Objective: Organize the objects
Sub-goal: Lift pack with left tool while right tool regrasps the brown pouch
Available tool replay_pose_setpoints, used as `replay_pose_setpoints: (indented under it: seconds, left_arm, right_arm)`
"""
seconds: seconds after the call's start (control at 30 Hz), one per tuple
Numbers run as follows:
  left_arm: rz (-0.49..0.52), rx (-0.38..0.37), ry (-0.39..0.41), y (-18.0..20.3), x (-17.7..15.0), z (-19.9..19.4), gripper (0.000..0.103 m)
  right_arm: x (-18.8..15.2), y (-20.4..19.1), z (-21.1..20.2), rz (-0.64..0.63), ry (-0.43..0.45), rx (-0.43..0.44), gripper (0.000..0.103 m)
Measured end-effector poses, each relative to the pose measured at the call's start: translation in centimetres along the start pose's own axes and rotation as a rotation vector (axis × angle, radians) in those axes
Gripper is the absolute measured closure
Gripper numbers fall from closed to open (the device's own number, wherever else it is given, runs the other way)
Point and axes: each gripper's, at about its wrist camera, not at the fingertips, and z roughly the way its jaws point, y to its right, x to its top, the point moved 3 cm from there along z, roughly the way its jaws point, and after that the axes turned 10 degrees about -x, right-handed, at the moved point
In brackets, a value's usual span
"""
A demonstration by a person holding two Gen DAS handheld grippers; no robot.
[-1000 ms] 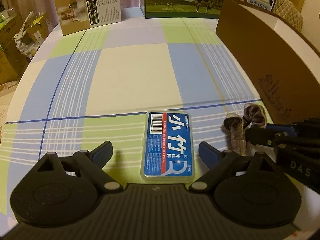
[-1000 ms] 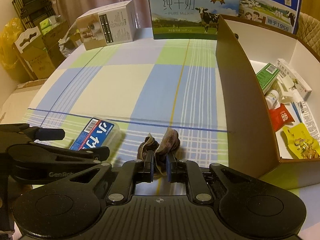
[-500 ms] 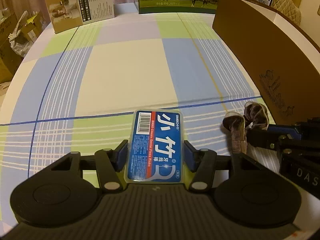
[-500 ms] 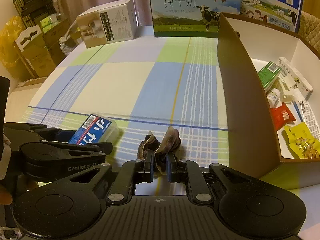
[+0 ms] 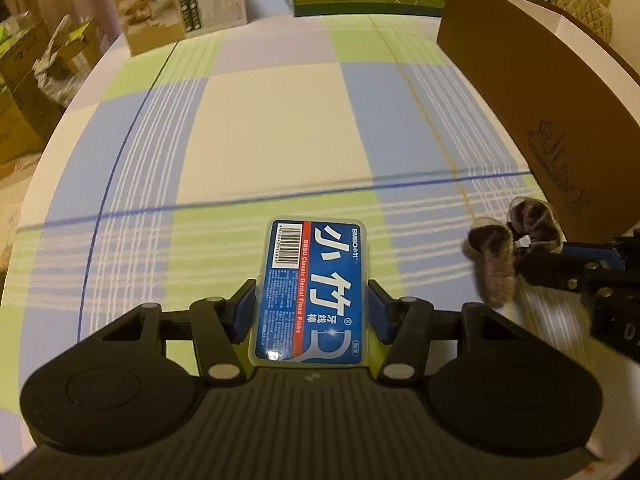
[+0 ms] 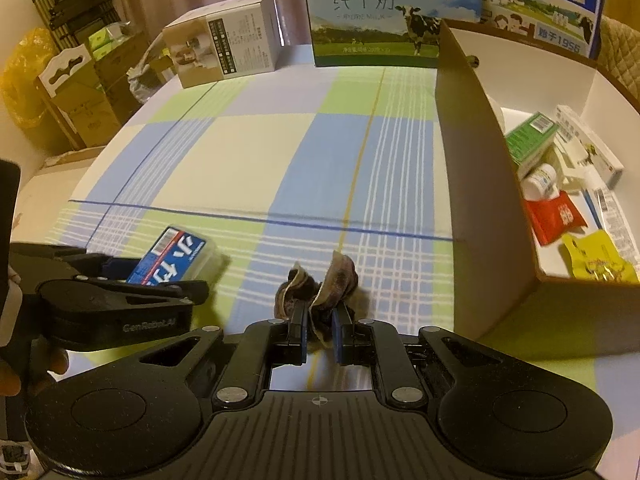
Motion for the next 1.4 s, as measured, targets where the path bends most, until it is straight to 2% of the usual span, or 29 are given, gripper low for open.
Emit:
replay_pose_setpoints:
  seconds: [0.33, 0.57, 0.7, 0.77, 0.8, 0.83, 0.87, 0.9, 1.13, 1.23, 1.4]
  left_arm:
    - [-0.021, 0.024, -0.084, 0.7, -4.0, -2.9, 0.051]
    - [-0.04, 0.005, -0.102, 2.6, -7.3, -4.7, 0.051]
    - [-0.046, 0.014, -0.085, 3.0, -8.2, -5.2, 0.051]
    - [-0.046, 0.016, -0.078, 2.9, -8.1, -5.0, 0.051]
    - [-0.043, 0.02, -0.072, 2.9, -8.0, -5.0, 0.05]
    - [-0.043, 0.018, -0.067, 2.8, -7.8, -4.9, 0.051]
    - [-0.043, 0.017, -0.062, 2.7, -7.8, -4.9, 0.051]
    - [-0.043, 0.016, -0.057, 2.6, -7.7, -4.9, 0.051]
    - [-0.043, 0.018, -0.045, 2.2, -7.2, -4.6, 0.05]
    - [-0.041, 0.02, -0.047, 2.1, -7.2, -4.5, 0.049]
    - [-0.041, 0.024, -0.047, 1.6, -7.1, -4.6, 0.046]
  right_arm:
    - [-2.8, 0.2, -3.0, 0.021, -0.059, 0.03, 0.095]
    - [-6.2, 0.5, -4.7, 0.043, -0.124, 0.055, 0.095]
    - [-6.9, 0.7, -5.5, 0.069, -0.106, 0.066, 0.094]
    - [-6.8, 0.7, -5.5, 0.053, -0.091, 0.047, 0.088]
    - [-6.7, 0.7, -5.4, 0.046, -0.087, 0.045, 0.073]
    - [-6.8, 0.7, -5.4, 0.049, -0.08, 0.044, 0.052]
    - [-6.8, 0.8, -5.4, 0.05, -0.07, 0.041, 0.044]
    - [-6.8, 0.7, -5.5, 0.04, -0.055, 0.042, 0.041]
    - [-7.3, -1.4, -4.8, -0.091, -0.03, 0.086, 0.041]
    - [-7.5, -2.4, -4.1, -0.156, -0.018, 0.074, 0.041]
    - [-7.3, -2.7, -3.1, -0.158, -0.015, 0.108, 0.041]
